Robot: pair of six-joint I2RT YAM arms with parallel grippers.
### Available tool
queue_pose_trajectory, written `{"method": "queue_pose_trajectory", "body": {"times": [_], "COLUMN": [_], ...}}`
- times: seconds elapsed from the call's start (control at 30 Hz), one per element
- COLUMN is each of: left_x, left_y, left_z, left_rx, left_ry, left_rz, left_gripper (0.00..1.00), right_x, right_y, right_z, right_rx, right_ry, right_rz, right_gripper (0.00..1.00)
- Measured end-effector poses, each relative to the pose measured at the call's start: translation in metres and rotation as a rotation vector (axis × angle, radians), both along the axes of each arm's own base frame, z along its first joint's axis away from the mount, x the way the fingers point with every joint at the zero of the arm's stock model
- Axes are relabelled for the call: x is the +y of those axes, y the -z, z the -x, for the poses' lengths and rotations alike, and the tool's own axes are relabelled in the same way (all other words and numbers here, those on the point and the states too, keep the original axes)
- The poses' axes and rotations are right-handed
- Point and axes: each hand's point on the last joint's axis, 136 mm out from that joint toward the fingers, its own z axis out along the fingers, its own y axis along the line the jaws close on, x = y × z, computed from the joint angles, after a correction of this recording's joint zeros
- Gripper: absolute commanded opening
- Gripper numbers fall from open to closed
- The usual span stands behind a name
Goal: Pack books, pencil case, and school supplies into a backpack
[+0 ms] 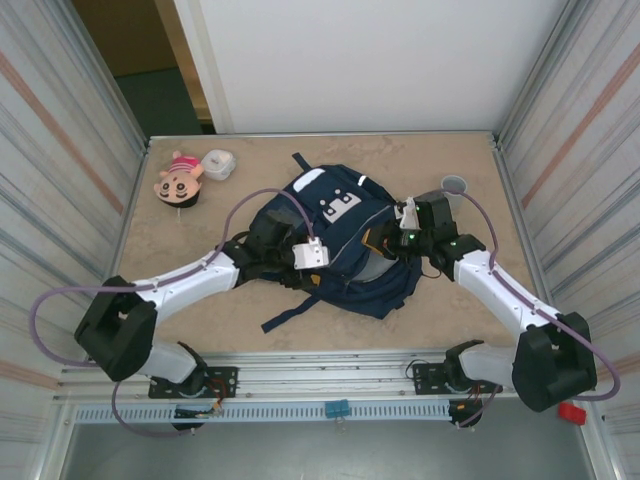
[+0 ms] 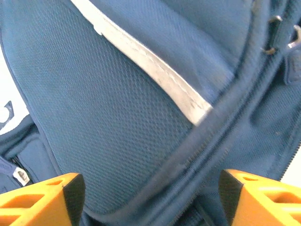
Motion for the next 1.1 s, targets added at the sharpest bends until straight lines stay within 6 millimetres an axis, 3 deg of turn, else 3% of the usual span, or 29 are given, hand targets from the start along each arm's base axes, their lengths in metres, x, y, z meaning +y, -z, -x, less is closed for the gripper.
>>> {"method": "queue_pose_trajectory", "body": {"times": [0.07, 0.1, 0.2, 0.3, 0.47, 0.57, 0.67, 0.87, 1.1], "left_x": [-0.008, -0.010, -0.015, -0.019, -0.025, -0.026, -0.025, -0.023, -0.024], "left_y": [-0.004, -0.004, -0.004, -0.010, -0.015, -0.016, -0.017, -0.019, -0.023], "left_z": [-0.002, -0.002, 0.002, 0.001, 0.004, 0.005, 0.004, 0.002, 0.000], "left_rx": [0.004, 0.011, 0.039, 0.065, 0.129, 0.169, 0.203, 0.260, 0.306], "left_ry": [0.014, 0.020, 0.026, 0.012, -0.016, -0.040, -0.065, -0.101, -0.125], "left_rz": [0.026, 0.035, 0.059, 0.105, 0.163, 0.184, 0.200, 0.232, 0.261], "left_gripper": [0.37, 0.29, 0.10, 0.00, 0.00, 0.00, 0.00, 0.00, 0.00], "right_x": [-0.002, -0.004, -0.009, -0.020, -0.036, -0.028, -0.017, 0.004, 0.028], "right_y": [0.000, 0.000, 0.000, -0.003, -0.029, -0.045, -0.048, -0.015, 0.030], "right_z": [-0.001, -0.002, 0.000, 0.005, 0.029, 0.058, 0.086, 0.107, 0.091], "right_rx": [0.000, -0.001, 0.006, 0.003, -0.083, -0.160, -0.194, -0.170, -0.155], "right_ry": [-0.001, 0.001, 0.001, 0.022, 0.075, 0.046, 0.006, -0.026, 0.006], "right_rz": [-0.001, -0.001, 0.018, 0.082, 0.214, 0.260, 0.300, 0.403, 0.513], "right_gripper": [0.18, 0.23, 0.37, 0.44, 0.46, 0.45, 0.44, 0.44, 0.46]}}
